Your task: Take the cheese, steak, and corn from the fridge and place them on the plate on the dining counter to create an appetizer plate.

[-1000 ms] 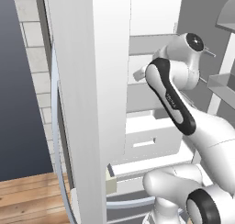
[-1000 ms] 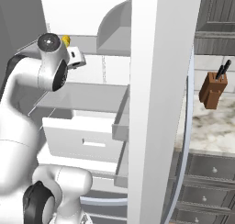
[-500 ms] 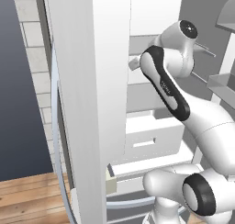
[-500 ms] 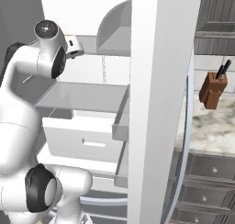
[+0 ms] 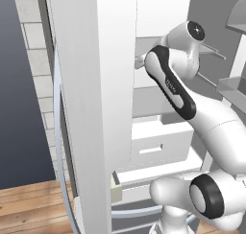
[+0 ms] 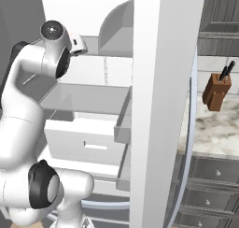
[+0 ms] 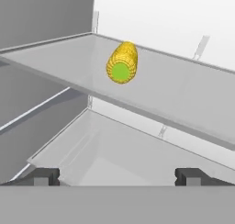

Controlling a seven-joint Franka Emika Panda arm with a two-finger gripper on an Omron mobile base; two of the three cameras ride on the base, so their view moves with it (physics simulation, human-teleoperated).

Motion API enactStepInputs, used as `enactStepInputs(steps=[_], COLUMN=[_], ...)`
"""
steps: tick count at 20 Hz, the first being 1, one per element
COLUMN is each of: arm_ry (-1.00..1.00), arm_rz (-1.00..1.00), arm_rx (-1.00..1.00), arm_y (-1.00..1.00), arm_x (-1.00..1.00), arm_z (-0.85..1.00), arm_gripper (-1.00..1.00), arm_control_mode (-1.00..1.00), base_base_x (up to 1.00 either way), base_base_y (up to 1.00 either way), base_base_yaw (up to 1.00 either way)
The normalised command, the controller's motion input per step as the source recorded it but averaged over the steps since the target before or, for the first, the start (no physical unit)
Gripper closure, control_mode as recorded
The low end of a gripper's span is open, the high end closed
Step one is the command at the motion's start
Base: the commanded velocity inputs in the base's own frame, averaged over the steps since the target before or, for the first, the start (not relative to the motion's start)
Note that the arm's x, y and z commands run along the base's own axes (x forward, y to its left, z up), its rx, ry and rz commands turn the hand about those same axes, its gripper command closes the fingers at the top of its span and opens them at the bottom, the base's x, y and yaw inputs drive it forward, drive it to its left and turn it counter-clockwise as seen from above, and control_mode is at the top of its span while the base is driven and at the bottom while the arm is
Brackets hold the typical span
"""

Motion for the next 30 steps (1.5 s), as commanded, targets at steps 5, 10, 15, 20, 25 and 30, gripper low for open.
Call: enactStepInputs(steps=[5, 10, 15, 20, 25, 30], arm_ry=[-0.01, 0.0, 0.0, 0.01, 0.0, 0.0], arm_rz=[-0.01, -0.01, 0.0, 0.0, 0.0, 0.0], arm_rx=[0.07, 0.06, 0.03, 0.01, 0.0, 0.0], arm_y=[0.09, 0.18, 0.13, 0.12, 0.22, 0.27], arm_x=[0.41, 0.4, 0.34, 0.34, 0.39, 0.37], arm_z=[0.0, 0.09, 0.31, 0.15, 0.0, 0.0], arm_gripper=[-1.0, -1.0, -1.0, -1.0, -1.0, -1.0], arm_control_mode=[-1.0, -1.0, -1.0, -1.0, -1.0, -1.0], base_base_x=[0.0, 0.0, 0.0, 0.0, 0.0, 0.0], base_base_y=[0.0, 0.0, 0.0, 0.0, 0.0, 0.0], base_base_yaw=[0.0, 0.0, 0.0, 0.0, 0.0, 0.0])
